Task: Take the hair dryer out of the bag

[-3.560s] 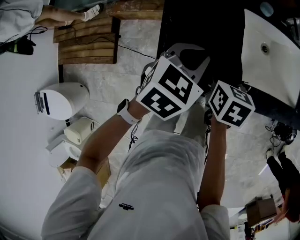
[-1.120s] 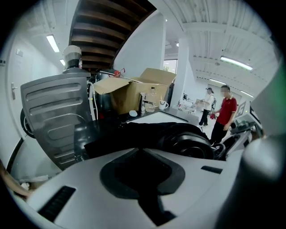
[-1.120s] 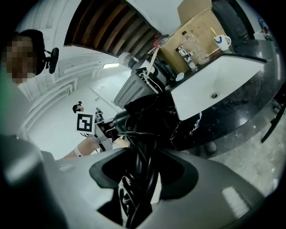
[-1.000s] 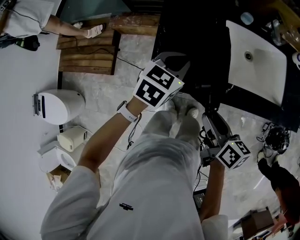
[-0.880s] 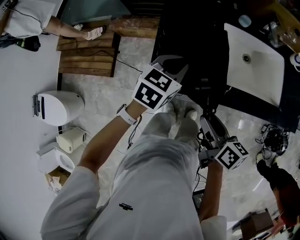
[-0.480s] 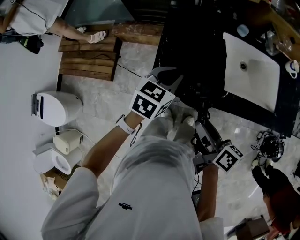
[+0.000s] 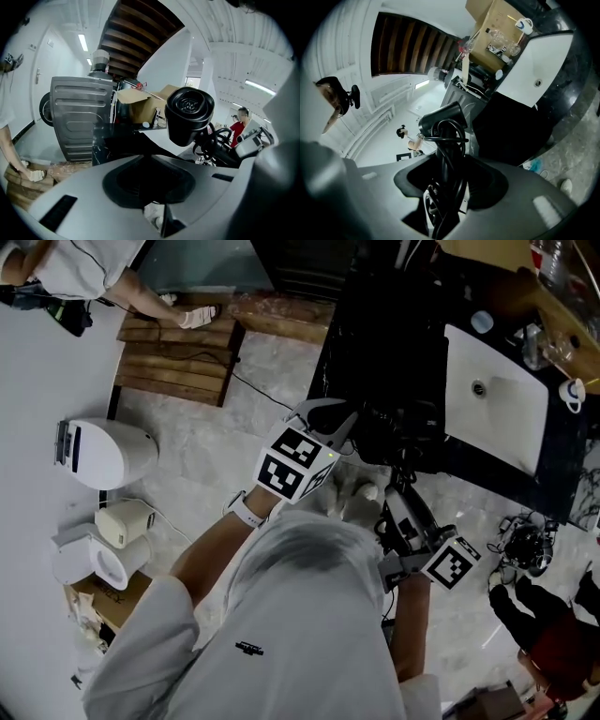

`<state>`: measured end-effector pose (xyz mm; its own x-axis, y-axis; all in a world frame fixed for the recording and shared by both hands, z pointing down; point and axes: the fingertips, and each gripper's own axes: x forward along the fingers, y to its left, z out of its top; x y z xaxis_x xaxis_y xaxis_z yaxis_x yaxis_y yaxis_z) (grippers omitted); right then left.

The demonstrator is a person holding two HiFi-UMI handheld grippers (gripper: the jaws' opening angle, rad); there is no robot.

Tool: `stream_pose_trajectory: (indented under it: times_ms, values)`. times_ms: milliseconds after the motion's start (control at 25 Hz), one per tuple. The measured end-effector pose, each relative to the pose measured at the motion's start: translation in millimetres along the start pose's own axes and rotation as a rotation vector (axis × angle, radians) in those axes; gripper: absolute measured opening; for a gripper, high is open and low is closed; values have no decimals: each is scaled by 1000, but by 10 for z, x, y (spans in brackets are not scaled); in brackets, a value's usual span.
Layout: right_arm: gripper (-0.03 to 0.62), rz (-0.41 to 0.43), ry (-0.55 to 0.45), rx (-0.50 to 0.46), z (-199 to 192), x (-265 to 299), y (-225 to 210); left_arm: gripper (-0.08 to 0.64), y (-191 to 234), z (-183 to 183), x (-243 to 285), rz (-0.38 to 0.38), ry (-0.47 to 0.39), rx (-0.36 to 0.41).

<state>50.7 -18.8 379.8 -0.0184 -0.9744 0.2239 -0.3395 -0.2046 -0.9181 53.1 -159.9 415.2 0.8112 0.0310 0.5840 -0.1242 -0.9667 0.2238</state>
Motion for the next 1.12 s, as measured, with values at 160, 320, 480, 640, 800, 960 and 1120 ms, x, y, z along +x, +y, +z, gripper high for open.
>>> stream_pose_trajectory:
  times_ms: [160, 320, 480, 640, 800, 960, 1120]
  values:
    - [212, 13, -24, -30, 75, 18, 162, 32, -20, 41, -172, 16, -34, -38]
    - [212, 19, -64, -56, 160, 20, 317, 20, -37, 70, -419, 38, -63, -47]
    - [212, 25, -118, -75, 288, -54, 444, 9, -112, 125, -655, 46, -107, -84]
    - [212, 28, -167, -100, 418, -159, 545, 8, -255, 190, -831, 29, -138, -83]
    - [212, 42, -209, -110, 528, -258, 616, 8, -309, 263, -1008, 18, -179, -118]
    - [212, 52, -249, -103, 632, -375, 643, 8, -327, 330, -1102, 12, -203, -138]
    - [212, 48, -295, -95, 686, -515, 644, 8, -355, 361, -1129, 10, -202, -118]
